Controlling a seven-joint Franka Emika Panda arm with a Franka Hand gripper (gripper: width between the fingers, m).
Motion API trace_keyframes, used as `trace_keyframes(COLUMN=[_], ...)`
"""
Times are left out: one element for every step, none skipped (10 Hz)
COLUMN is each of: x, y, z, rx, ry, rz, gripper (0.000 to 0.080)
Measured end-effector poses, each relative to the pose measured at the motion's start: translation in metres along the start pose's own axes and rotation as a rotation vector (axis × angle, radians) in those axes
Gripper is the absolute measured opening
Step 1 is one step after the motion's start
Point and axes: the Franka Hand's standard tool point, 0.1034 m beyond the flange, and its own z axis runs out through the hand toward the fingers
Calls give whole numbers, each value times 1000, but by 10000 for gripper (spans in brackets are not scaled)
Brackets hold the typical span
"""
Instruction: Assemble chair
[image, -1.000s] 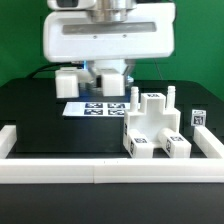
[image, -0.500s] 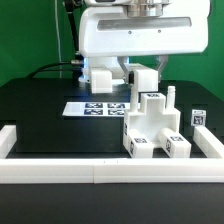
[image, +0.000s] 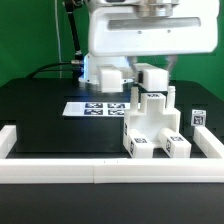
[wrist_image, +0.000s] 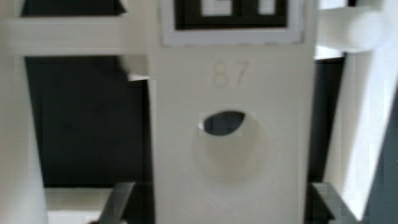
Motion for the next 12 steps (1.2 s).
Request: trace_keyframes(x=[-1,-3,-4,-3,-4,-4,-4,-5,-6,-7,-7,-7], y=[-12,-21,-28,-27,-27,-27,-27,-28,-31,-34,-34,-34], z=[1,3,5,6,6,7,7,9,10,10,10,10], rx=[0,0,0,-1,-2,-2,-2,-3,-3,-1,-1,-1], ry=[-2,-4,-4,-2,-3,-4,-5,-3,-5,-7,-7,-7], rz=[15,22,23,23,24,23,23,19,10,2,-3,-10], gripper=[289,289,289,289,290,290,290,290,290,290,290,290])
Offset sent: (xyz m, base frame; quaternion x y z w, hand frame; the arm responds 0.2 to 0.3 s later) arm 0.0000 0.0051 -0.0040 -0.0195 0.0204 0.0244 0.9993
